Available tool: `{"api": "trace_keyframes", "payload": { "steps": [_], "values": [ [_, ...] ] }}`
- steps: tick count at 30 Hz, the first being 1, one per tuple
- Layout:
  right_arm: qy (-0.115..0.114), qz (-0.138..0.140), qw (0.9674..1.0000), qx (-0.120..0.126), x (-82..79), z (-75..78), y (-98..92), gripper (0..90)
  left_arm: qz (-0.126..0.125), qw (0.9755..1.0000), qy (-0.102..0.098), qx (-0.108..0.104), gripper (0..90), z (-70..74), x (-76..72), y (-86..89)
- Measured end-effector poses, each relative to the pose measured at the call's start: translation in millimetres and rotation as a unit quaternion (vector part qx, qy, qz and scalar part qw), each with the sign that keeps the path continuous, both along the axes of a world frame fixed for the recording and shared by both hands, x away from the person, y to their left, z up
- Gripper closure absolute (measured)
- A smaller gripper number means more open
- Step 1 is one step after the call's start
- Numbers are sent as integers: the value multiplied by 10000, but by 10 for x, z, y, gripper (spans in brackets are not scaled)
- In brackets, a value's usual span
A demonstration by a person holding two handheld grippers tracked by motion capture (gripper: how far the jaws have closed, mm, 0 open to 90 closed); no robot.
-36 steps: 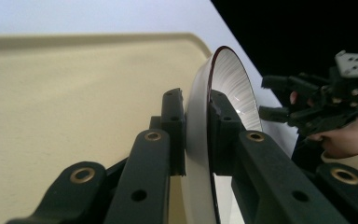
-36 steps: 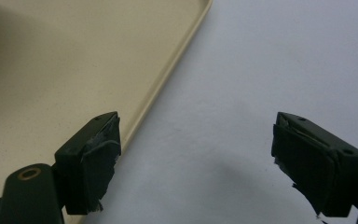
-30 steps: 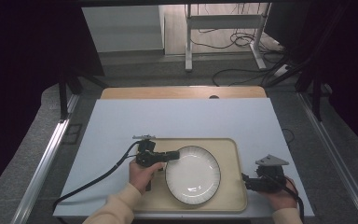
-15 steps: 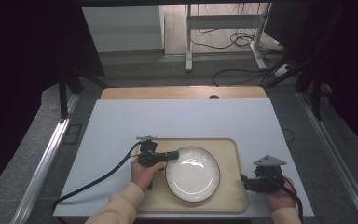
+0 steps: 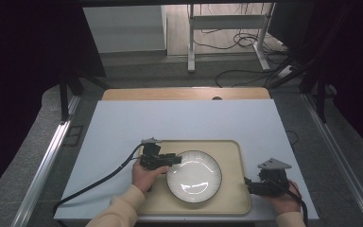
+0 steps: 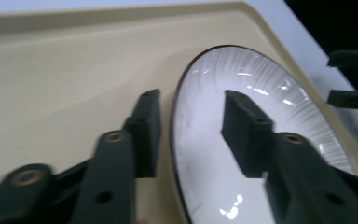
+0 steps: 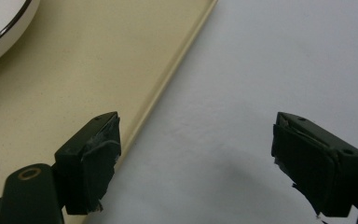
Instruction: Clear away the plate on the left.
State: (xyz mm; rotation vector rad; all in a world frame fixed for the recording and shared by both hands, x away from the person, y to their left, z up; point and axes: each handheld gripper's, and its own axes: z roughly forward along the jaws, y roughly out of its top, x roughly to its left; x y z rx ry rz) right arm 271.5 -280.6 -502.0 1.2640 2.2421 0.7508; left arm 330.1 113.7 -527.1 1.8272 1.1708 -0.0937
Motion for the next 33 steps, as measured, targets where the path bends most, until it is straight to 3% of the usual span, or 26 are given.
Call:
{"api": "trace_keyframes", "payload": {
  "steps": [3, 7, 9, 13, 16, 19, 23, 30, 33],
  "values": [
    [-12, 21, 10000, -4, 7, 3, 20, 163, -63, 9997, -170, 149, 449, 86, -42, 46],
    [-33, 92, 9999, 39, 27, 22, 31, 163, -77, 9978, -493, 432, 357, 252, -201, 153],
    [-46, 114, 9999, 67, 25, 34, 19, 163, -58, 9979, -554, 324, 343, 322, -301, 250],
    [-60, 136, 9996, 239, 7, 55, -36, 162, -101, 9965, -685, 474, 352, 434, -492, 456],
    [-46, 146, 9994, 325, 6, 54, -54, 162, 95, 9960, -735, 500, 343, 487, -670, 637],
    [-67, 162, 9991, 394, -7, 66, -61, 161, 255, 9935, -835, 730, 335, 509, -869, 782],
    [-65, 144, 9990, 416, -15, 68, -68, 161, 452, 9920, -900, 759, 330, 476, -1078, 943],
    [-102, 189, 9989, 425, -16, 74, -19, 161, 654, 9908, -818, 858, 324, 408, -1147, 1134],
    [-123, 237, 9987, 432, -17, 74, -7, 161, 682, 9929, -746, 624, 323, 390, -1105, 1179]
  ]
}}
